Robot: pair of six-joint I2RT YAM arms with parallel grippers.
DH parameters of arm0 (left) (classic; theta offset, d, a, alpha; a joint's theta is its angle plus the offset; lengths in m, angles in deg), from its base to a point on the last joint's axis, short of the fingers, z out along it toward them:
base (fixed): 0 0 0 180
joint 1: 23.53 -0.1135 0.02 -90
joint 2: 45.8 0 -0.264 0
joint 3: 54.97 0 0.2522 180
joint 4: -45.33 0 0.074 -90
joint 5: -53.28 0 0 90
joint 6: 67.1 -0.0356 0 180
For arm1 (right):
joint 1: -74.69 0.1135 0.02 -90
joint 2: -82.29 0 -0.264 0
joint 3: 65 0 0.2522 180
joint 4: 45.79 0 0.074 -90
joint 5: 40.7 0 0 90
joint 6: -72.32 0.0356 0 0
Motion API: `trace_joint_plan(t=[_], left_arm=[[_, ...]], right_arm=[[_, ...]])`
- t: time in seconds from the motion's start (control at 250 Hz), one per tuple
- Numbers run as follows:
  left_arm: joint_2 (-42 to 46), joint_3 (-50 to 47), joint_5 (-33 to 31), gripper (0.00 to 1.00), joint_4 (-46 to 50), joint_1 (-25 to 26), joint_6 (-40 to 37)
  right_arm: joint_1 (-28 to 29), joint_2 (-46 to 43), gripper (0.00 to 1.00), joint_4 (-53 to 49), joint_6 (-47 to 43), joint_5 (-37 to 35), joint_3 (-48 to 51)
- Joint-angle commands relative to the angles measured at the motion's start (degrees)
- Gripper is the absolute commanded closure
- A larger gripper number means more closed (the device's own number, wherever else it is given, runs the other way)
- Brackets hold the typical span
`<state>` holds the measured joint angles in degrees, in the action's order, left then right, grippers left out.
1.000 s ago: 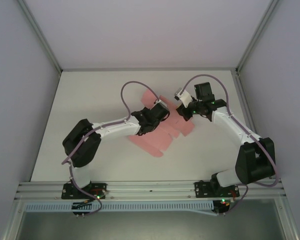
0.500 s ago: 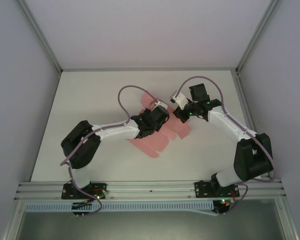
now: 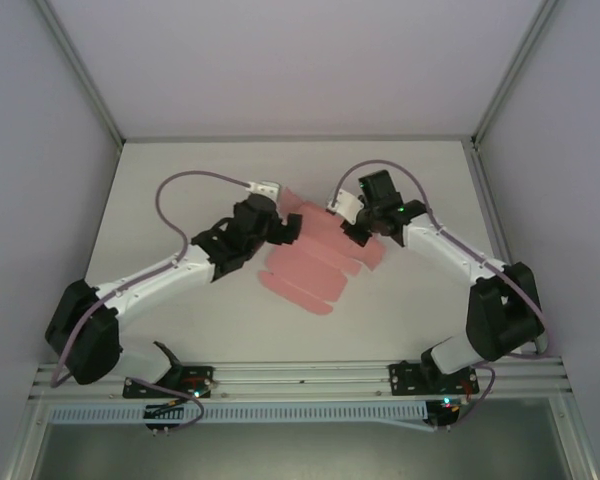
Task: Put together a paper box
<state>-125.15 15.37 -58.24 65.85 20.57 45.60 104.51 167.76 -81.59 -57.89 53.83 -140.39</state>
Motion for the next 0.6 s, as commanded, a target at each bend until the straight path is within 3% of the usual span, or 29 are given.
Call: trace_joint_plan(t=[0.0,0.08,0.359,0.599], left_arm=[[2.22,-2.61,1.20,0.00,4.52,-4.64,5.62],[3.50,-3.76,1.45,0.00,4.67,-6.48,5.98],[3.48,-3.67,4.20,0.00,6.97,-11.44,6.22],[0.40,-2.77,14.75,0.00,4.04,-19.92,5.78]], right_arm=[[5.55,-0.19,1.00,9.41,-11.93,-21.29,4.72],[7.27,0.14,1.00,16.24,-15.76,-26.49,7.62],[11.73,-2.19,1.00,50.74,-29.91,-30.19,25.12],[13.82,-0.59,1.00,72.02,-37.57,-32.53,33.26]])
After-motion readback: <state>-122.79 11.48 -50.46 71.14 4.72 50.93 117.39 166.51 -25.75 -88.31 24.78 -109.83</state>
